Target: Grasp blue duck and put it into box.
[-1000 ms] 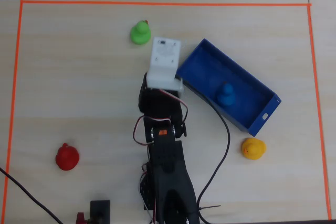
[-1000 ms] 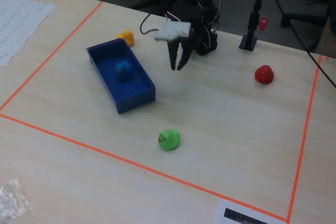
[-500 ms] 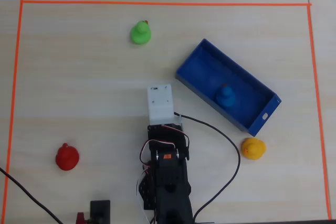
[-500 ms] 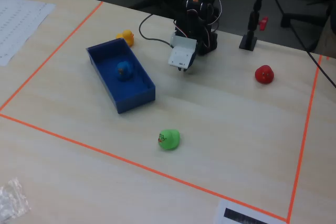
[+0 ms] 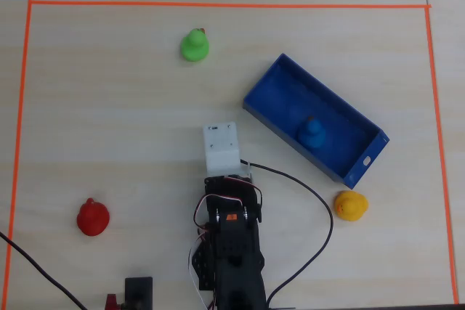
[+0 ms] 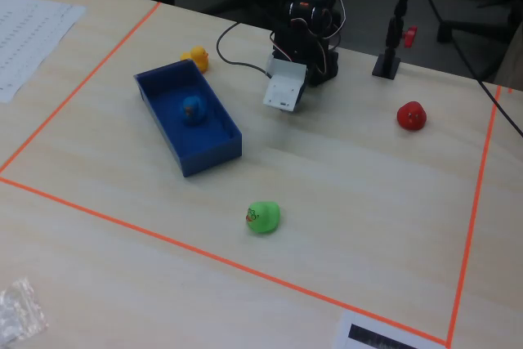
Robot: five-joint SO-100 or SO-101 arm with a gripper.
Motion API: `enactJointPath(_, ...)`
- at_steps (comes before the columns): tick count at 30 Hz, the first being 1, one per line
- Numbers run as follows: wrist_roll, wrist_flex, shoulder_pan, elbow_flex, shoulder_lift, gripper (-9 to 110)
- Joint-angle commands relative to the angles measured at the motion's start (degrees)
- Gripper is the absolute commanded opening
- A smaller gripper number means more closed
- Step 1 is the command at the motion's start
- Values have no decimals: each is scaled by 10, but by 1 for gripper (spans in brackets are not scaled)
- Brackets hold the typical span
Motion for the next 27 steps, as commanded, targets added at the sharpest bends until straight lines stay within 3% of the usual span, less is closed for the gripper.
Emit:
enactJointPath(1,-1,11,-10,4,-2,0)
enactJointPath(27,-2,10,-9,4,-2,3)
